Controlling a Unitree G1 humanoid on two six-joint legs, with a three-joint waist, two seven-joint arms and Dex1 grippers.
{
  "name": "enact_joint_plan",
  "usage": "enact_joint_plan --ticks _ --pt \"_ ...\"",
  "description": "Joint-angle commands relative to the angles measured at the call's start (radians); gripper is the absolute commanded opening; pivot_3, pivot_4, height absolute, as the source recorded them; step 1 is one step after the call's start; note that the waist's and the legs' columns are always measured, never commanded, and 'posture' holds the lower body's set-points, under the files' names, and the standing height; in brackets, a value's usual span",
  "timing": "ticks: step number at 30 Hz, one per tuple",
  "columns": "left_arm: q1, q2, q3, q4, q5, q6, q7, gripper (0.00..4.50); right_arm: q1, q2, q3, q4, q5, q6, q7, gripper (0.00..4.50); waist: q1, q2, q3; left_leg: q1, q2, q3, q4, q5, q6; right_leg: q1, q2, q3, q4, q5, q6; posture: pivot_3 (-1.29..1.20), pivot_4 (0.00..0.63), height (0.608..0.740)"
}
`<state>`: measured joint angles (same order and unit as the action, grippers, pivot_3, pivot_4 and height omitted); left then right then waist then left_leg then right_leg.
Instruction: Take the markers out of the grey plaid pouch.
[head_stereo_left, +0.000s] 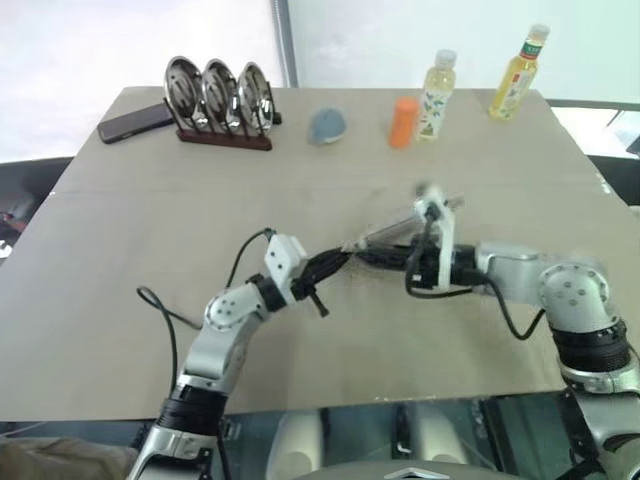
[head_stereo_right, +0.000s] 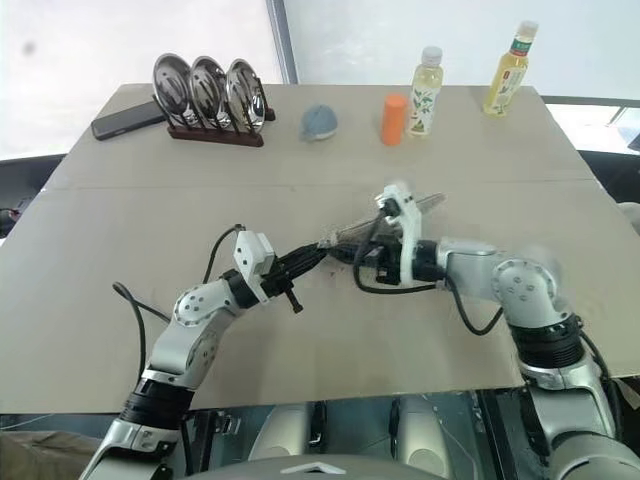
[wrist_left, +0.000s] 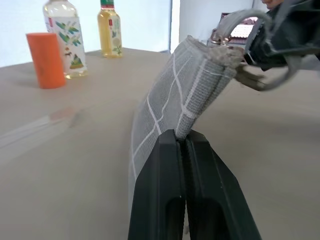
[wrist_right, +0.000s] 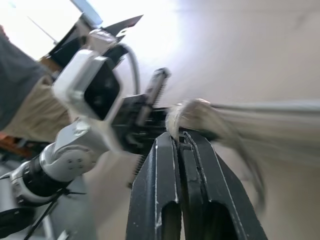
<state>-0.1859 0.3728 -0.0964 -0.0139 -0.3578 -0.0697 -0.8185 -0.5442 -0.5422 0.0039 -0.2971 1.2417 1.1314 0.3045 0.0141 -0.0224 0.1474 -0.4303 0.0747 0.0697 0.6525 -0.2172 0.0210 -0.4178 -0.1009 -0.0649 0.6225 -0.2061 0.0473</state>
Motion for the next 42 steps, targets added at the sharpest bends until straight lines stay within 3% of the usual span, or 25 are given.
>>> enact_joint_plan --ticks 1,11,17,25,29,32,35,39,42 --pt "0.016 0.007 0.033 -0.003 -0.03 -0.043 -0.049 0.0 -0.008 -0.05 -0.105 -0.018 0.019 -0.009 0.022 0.1 0.0 0.0 0.0 0.0 0.0 0.0 0.0 0.0 0.0 0.0 0.0 0.0 0.0 0.0 0.0 0.0 0.15 0.74" --pt "0.059 0.033 0.055 -0.011 -0.087 -0.014 -0.155 0.0 -0.102 -0.132 -0.207 0.233 -0.26 -0.124 -0.056 0.1 0.0 0.001 0.0 0.0 0.0 0.001 0.0 0.0 0.0 -0.001 0.0 0.0 0.0 0.0 0.0 0.0 0.15 0.74" --pt "0.083 0.036 0.072 -0.021 -0.092 -0.013 -0.166 0.0 -0.118 -0.176 -0.241 0.323 -0.373 -0.163 -0.02 0.1 -0.001 0.002 0.001 -0.001 0.0 0.001 -0.001 0.0 0.001 -0.002 0.0 0.0 -0.001 0.0 0.001 0.0 0.15 0.74" --pt "0.094 0.023 0.079 -0.014 -0.085 -0.036 -0.163 0.0 -0.084 -0.18 -0.251 0.252 -0.415 -0.168 0.034 0.1 -0.002 0.003 0.002 0.0 0.0 0.002 -0.002 0.0 0.001 -0.002 0.0 0.0 -0.001 0.0 0.0 0.0 0.15 0.74" --pt "0.075 0.013 0.083 -0.013 -0.126 -0.001 -0.176 0.0 0.017 -0.265 -0.185 0.074 -0.468 -0.238 0.206 0.1 0.004 0.003 0.002 -0.001 0.0 0.001 -0.002 0.0 0.001 -0.002 0.0 0.0 -0.001 0.0 0.001 0.0 0.15 0.74" --pt "0.062 0.027 0.086 -0.033 -0.228 0.086 -0.258 0.0 0.117 -0.33 -0.191 -0.084 -0.475 -0.241 0.261 0.85 0.002 0.003 0.002 -0.002 0.0 0.001 -0.002 -0.001 0.001 -0.002 0.0 0.0 -0.002 -0.001 0.002 0.0 0.15 0.74" --pt "0.049 0.048 0.09 -0.06 -0.325 0.194 -0.335 0.0 0.215 -0.393 -0.261 -0.201 -0.44 -0.201 0.303 2.06 0.0 0.003 0.002 -0.001 0.0 0.001 -0.002 -0.001 0.001 -0.002 0.0 0.0 -0.003 -0.001 0.002 0.0 0.15 0.74" --pt "0.031 0.077 0.097 -0.082 -0.405 0.313 -0.396 0.0 0.326 -0.482 -0.414 -0.305 -0.343 -0.133 0.369 2.06 0.001 0.003 0.003 -0.001 0.0 0.001 -0.001 -0.001 0.001 -0.001 -0.001 0.0 -0.003 -0.003 0.005 0.0 0.15 0.74" --pt "0.022 0.107 0.094 -0.065 -0.436 0.392 -0.448 0.0 0.333 -0.513 -0.51 -0.357 -0.239 -0.074 0.358 1.06 0.0 0.003 0.003 0.0 0.0 0.0 0.0 -0.001 0.001 0.0 -0.001 0.0 -0.003 -0.003 0.005 0.0 0.15 0.74"
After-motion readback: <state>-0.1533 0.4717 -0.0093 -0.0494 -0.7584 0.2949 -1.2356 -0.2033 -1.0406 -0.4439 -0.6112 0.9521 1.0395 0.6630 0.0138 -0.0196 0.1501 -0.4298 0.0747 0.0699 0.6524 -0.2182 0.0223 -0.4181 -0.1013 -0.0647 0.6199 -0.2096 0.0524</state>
